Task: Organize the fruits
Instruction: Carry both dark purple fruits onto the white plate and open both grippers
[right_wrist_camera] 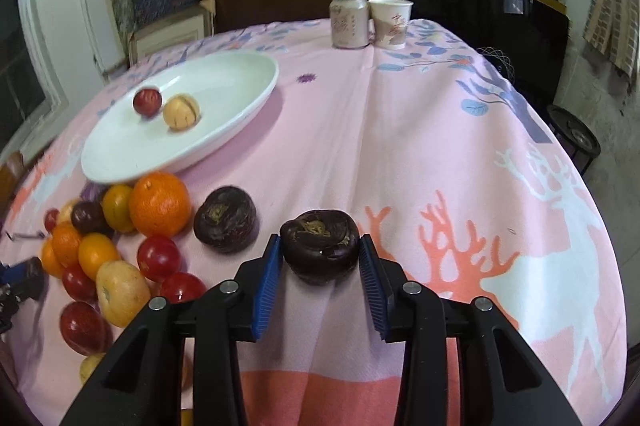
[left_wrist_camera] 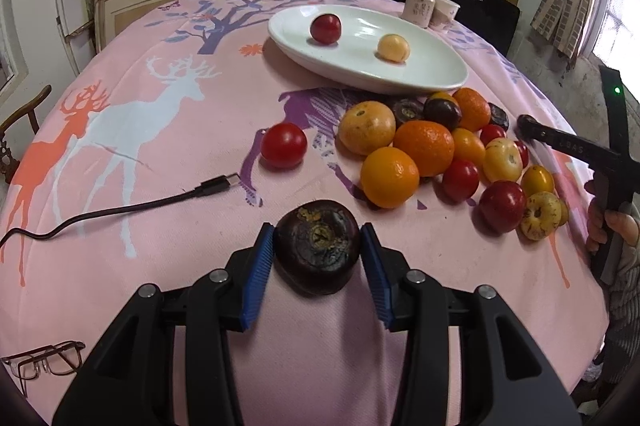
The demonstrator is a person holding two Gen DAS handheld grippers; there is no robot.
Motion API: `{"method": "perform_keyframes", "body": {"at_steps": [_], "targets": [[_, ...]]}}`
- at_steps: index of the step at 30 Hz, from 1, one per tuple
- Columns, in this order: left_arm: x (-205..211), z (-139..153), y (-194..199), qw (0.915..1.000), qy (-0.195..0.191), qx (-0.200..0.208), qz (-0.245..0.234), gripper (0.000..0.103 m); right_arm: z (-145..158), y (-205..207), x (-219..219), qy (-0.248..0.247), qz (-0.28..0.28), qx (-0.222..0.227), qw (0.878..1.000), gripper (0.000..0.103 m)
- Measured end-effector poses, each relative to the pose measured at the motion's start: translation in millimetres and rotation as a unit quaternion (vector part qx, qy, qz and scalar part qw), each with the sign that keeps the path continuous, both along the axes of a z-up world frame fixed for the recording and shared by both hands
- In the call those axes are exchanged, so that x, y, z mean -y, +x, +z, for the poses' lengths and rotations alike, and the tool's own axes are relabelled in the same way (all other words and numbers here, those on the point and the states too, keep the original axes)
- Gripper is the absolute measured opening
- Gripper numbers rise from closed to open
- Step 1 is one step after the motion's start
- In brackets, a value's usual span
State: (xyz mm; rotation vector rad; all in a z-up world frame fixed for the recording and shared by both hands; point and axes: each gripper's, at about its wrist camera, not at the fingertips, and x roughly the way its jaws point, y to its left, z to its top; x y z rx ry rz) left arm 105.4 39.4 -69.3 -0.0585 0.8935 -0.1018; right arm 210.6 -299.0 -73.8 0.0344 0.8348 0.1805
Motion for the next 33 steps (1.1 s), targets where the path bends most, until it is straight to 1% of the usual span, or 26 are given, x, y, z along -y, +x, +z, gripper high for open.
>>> {"method": "perform_keyframes", "body": {"at_steps": [3,5,7,9,11,13,15,18,22,23,24,25,27,29,30,31,32,33], "targets": [[-2.4,7.7,3.3,0.9999,-0.01,0.009,-0.005,0.043,10.3,-9.0,15.1,0.035,-0.022,0.017,0.999,0.04],[-1.9,18.0,14.2,0.9999,0.001,0.016,-0.001,0.043,21.6,-14.6,20.2,0.052,-0.027,0.034,0.998,0.04],[-0.1,36.5,33.3,0.9994,0.002,0.033,-0.002,0.043,42.6,-16.4,19.5,0.062,-0.025,0.059,0.996,0.04],[3.7,55.3,58.2,0.9988,0.0,0.049,-0.004,0.043,64.1,-9.3,9.1,0.068,-0.007,0.075,0.995,0.04],[10.7,68.0,84.9,0.9982,0.002,0.06,-0.006,0.043,79.2,2.0,-6.8,0.067,0.01,0.084,0.994,0.04],[16.5,72.1,107.4,0.9983,0.001,0.058,-0.006,0.043,88.7,21.4,-33.0,0.063,0.035,0.087,0.994,0.04],[22.4,68.0,132.3,0.9988,0.0,0.049,-0.005,0.043,89.7,35.8,-52.6,0.059,0.053,0.083,0.993,0.04],[27.4,53.5,157.3,0.9995,-0.005,0.03,-0.004,0.043,79.0,60.3,-82.2,0.05,0.072,0.069,0.994,0.04],[28.2,36.8,172.9,0.9999,0.0,0.015,-0.001,0.045,58.6,82.6,-99.2,0.034,0.076,0.048,0.995,0.041],[27.2,34.2,174.3,0.9999,0.002,0.015,0.001,0.047,54.4,84.7,-98.5,0.032,0.071,0.047,0.996,0.045],[26.1,32.7,174.8,0.9999,0.002,0.015,0.0,0.055,53.4,85.3,-95.3,0.038,0.065,0.05,0.996,0.059],[24.6,32.3,174.4,0.9998,0.001,0.018,0.001,0.063,53.9,84.0,-90.7,0.047,0.061,0.055,0.996,0.064],[21.7,34.5,171.9,0.9997,-0.003,0.023,0.003,0.066,61.7,79.4,-81.3,0.072,0.058,0.071,0.993,0.064],[18.4,39.0,167.4,0.9995,-0.007,0.031,0.006,0.066,70.2,73.9,-71.8,0.092,0.051,0.091,0.99,0.064],[15.3,42.9,163.6,0.9991,-0.009,0.039,0.01,0.068,77.2,67.3,-63.3,0.109,0.045,0.107,0.987,0.067],[11.8,46.3,159.7,0.9988,-0.009,0.046,0.015,0.075,80.5,63.5,-58.1,0.119,0.041,0.118,0.985,0.074],[8.3,49.4,155.7,0.9983,-0.008,0.054,0.021,0.079,84.9,57.8,-51.2,0.129,0.033,0.133,0.982,0.079],[5.9,51.6,151.4,0.9979,-0.005,0.059,0.025,0.084,88.2,52.1,-45.0,0.133,0.023,0.147,0.98,0.088]]}}
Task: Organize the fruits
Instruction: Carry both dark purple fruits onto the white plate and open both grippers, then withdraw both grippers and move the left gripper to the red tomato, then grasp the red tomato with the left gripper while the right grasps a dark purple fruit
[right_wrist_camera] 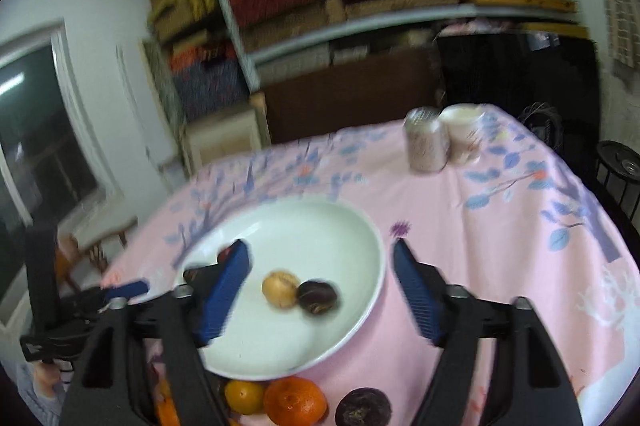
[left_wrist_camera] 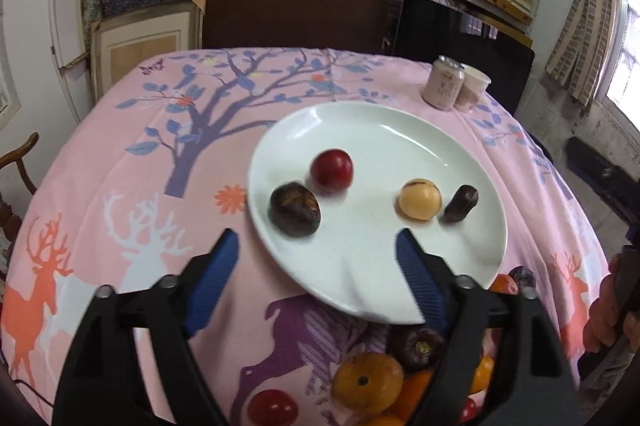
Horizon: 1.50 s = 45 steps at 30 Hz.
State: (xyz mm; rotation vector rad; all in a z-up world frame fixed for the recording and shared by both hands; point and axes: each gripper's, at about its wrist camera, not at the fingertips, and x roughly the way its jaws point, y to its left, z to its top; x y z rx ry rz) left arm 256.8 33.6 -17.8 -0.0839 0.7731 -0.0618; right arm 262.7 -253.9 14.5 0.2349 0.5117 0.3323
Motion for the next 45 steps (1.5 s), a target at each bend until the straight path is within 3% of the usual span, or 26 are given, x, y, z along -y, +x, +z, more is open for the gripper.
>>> {"method": "perform_keyframes", "body": {"at_steps": [1,4,8,14,19,24,31,39,43,45], "targets": [[-3.5,2.1,-5.8,0.9999,0.008,0.007,0.005,0.084,2.3,-6.1,5.1,-0.001,-0.013,0.012,1.0,0.092],[-11.8,5.2,-21.9,0.9993,0.026,0.022,0.018,0.084,-1.3,-16.6,14.9,-0.014,-0.035,0.014,0.999,0.092],[-28.3,-12.6,-50.8,0.9989,0.02,0.002,0.042,0.084,-15.5,-33.5,34.0,-0.018,-0.07,-0.005,0.997,0.092],[-39.4,-36.7,-98.4,0.9982,0.015,-0.017,0.056,0.084,-30.0,-62.5,81.3,0.08,-0.111,-0.019,0.99,0.099],[-31.5,-44.3,-105.4,0.9986,0.027,-0.025,0.039,0.084,-45.4,-55.4,90.0,0.107,-0.106,-0.057,0.987,0.099],[-29.7,-47.8,-100.2,0.9991,0.015,-0.033,0.021,0.084,-46.8,-56.2,88.6,0.101,-0.105,-0.059,0.987,0.099],[-29.1,-53.5,-93.1,0.9986,0.0,-0.052,0.008,0.06,-46.3,-53.4,83.7,0.099,-0.103,-0.066,0.988,0.099],[-25.2,-55.9,-84.2,0.9983,-0.001,-0.057,-0.005,0.055,-48.8,-50.3,81.1,0.094,-0.099,-0.073,0.988,0.099],[-21.1,-58.0,-80.2,0.9978,0.003,-0.064,-0.017,0.043,-48.6,-50.6,80.2,0.092,-0.1,-0.073,0.988,0.099],[-21.5,-58.6,-78.7,0.9977,0.0,-0.065,-0.017,0.043,-49.7,-50.2,80.8,0.092,-0.101,-0.075,0.988,0.099]]}}
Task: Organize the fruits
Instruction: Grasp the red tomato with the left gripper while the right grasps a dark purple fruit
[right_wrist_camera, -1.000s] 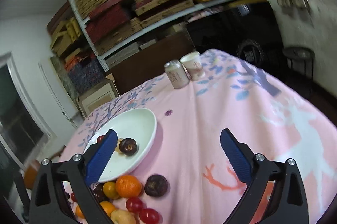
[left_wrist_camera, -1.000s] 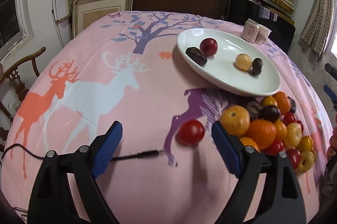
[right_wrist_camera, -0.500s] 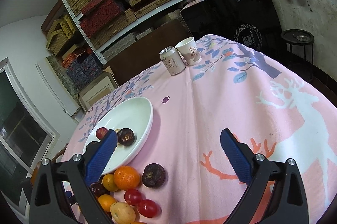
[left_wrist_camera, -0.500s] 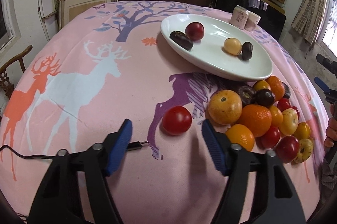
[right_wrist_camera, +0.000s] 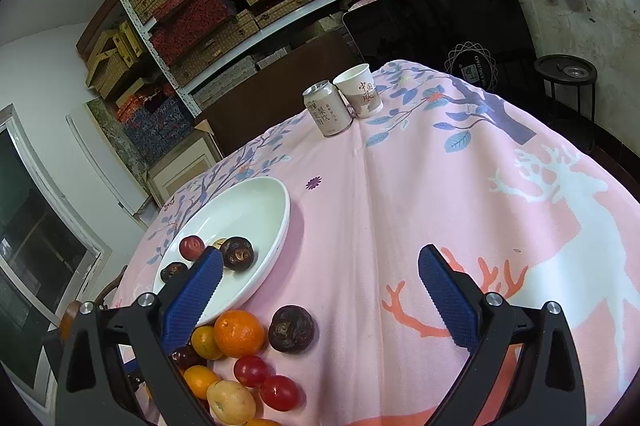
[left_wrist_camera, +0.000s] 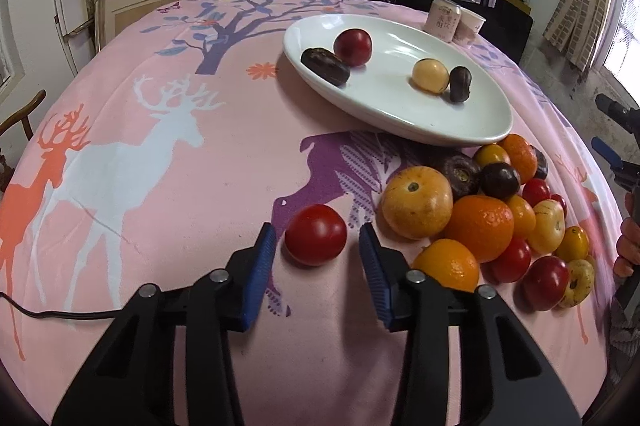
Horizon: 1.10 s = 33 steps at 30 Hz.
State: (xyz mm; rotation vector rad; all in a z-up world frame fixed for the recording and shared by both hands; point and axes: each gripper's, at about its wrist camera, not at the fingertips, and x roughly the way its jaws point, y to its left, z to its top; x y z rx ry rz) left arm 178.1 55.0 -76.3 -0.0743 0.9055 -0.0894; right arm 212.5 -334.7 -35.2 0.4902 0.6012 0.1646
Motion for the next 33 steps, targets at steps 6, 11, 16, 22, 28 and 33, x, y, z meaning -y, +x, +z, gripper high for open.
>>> {"method": "perform_keyframes", "body": {"at_steps": [6,11,16,22,28,33], "targets": [[-0.7,0.3,0.9,1.0,-0.003,0.001,0.002,0.037,-1.1,0.4,-2.7,-0.005,0.005,-0.002,1.0,0.099],[-5.5,1.9,-0.3,0.9999,-0.009,0.007,0.012,0.029,-1.2,1.0,-12.3,-0.03,0.019,-0.006,0.999,0.099],[-8.1,4.3,-2.9,0.9997,-0.006,0.013,0.02,0.029,-6.8,3.6,-34.7,-0.084,0.057,-0.025,0.995,0.099],[-9.0,3.1,-3.5,0.9997,-0.004,0.009,0.022,0.029,-22.4,8.3,-69.7,-0.179,0.096,-0.063,0.977,0.099],[-8.9,2.3,-3.3,0.9998,-0.004,0.007,0.02,0.029,-34.3,10.5,-85.7,-0.24,0.105,-0.087,0.961,0.099],[-8.3,1.3,-3.1,0.9998,-0.004,0.004,0.02,0.029,-40.0,20.3,-79.4,-0.264,0.081,-0.103,0.956,0.099]]}}
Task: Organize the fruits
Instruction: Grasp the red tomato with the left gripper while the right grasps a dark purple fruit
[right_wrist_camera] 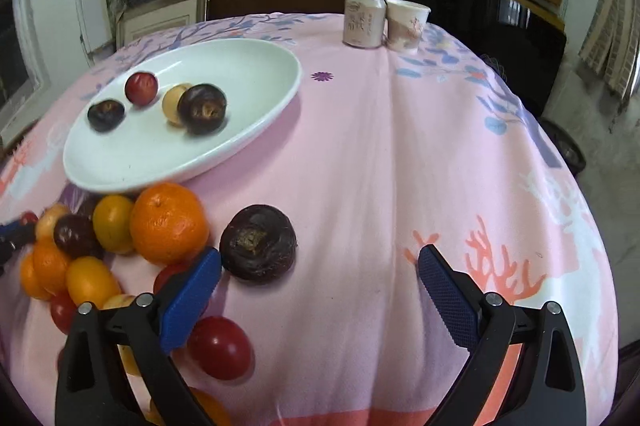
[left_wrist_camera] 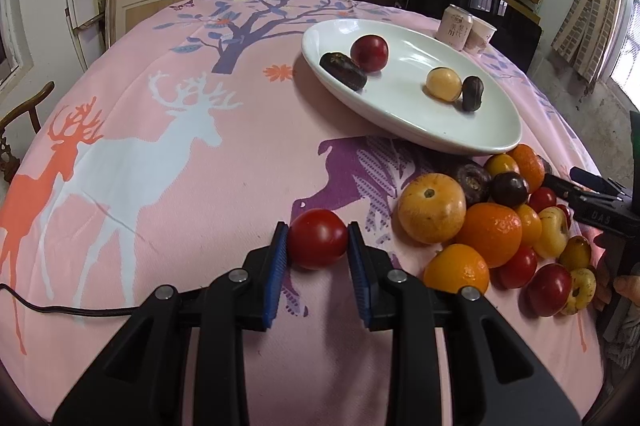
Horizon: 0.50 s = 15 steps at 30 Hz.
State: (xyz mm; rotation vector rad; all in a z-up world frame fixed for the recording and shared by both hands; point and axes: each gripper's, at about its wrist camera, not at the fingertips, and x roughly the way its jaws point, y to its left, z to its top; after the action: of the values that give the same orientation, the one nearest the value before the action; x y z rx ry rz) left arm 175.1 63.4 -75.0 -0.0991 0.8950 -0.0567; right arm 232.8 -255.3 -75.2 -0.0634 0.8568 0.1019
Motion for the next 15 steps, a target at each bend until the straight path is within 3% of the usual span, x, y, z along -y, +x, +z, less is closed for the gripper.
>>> {"method": "perform_keyframes", "body": {"at_steps": [3,6,12,15], "targets": [[0.3,-0.1,0.2,1.0,0.001,0.0,0.0,0.029,10.2,-5.7,10.5,-0.032,-0.045,0.043,0.998,0.099],[0.0,0.0,0.2,1.0,0.001,0.0,0.0,0.029,9.6,-6.5,14.7,-0.004,-0.032,0.035,0.999,0.097],[0.5,-0.5,0.3,1.0,0.001,-0.001,0.0,0.03,-0.3,-1.5,-4.7,-0.015,0.022,0.006,1.0,0.066],[0.2,-0.4,0.4,1.0,0.0,-0.001,0.0,0.03,-3.5,4.7,-2.0,0.012,0.025,-0.013,1.0,0.058]]}}
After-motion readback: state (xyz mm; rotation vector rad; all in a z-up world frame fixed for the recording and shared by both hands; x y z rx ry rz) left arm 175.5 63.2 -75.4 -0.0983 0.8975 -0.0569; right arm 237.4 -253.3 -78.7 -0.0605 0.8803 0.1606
